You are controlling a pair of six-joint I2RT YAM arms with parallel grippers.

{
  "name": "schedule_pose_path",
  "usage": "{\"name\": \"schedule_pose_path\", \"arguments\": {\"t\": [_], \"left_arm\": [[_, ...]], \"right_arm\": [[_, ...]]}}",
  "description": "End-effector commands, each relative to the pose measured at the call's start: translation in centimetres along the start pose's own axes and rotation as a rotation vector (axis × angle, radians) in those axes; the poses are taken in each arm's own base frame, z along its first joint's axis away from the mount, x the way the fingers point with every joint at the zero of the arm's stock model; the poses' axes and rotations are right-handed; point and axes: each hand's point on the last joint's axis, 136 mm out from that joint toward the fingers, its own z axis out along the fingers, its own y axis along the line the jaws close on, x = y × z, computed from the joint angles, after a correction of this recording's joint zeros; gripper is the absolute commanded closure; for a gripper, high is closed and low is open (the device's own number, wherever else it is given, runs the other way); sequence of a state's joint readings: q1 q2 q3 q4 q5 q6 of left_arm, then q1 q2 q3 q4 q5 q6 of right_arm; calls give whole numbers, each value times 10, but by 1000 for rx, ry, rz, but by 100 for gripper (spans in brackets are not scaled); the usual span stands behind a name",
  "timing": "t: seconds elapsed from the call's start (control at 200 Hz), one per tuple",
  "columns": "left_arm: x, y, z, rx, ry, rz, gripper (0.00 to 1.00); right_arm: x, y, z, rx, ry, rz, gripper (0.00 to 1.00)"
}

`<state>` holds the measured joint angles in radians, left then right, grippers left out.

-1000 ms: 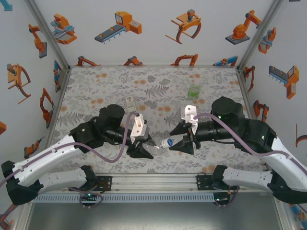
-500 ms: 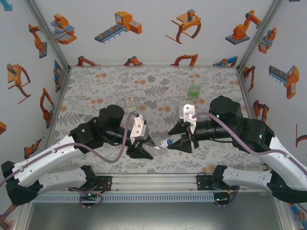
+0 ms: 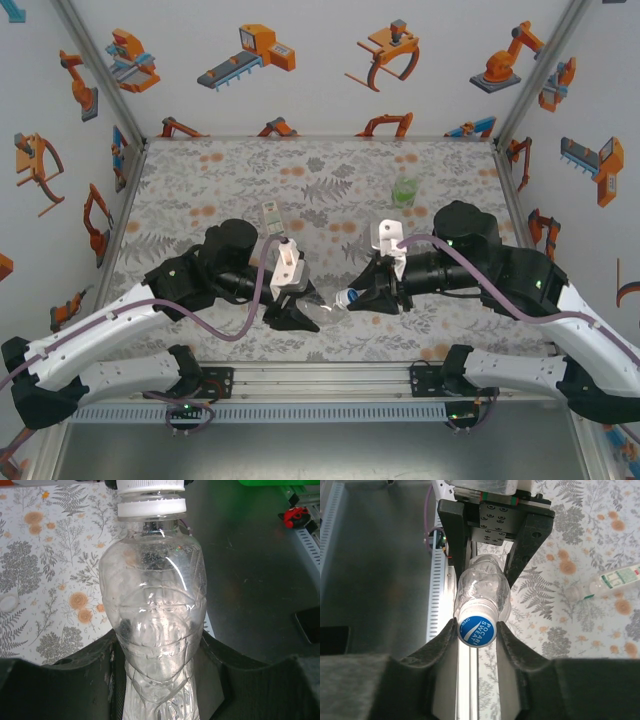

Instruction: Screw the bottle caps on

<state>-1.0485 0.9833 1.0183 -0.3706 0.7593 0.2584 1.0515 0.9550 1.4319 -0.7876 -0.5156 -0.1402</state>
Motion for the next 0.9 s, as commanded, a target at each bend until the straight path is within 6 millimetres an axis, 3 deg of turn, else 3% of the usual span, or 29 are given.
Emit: {"name": "schedule_pose_path", "arguments": {"t": [0.0,0.155,0.335,0.531,0.716,0.896], "left_arm": [[-8,-4,-1,15,-26,19,100],[-2,10,-1,-70,3,14,100],[7,32,-4,-200,52,11,100],[11,39,-3,-230,68,11,100],[13,39,-2,-227,69,8,100],[12,39,-2,-224,67,18,100]], "right_arm": [[-6,-3,3,13,-31,54,83],[1,-27,10,125,-35,337,100],[26,-72,7,400,-52,881,100],[67,-86,20,548,-15,1344,100],[73,-89,35,549,35,1362,94],[65,-93,27,576,47,1279,75]]}}
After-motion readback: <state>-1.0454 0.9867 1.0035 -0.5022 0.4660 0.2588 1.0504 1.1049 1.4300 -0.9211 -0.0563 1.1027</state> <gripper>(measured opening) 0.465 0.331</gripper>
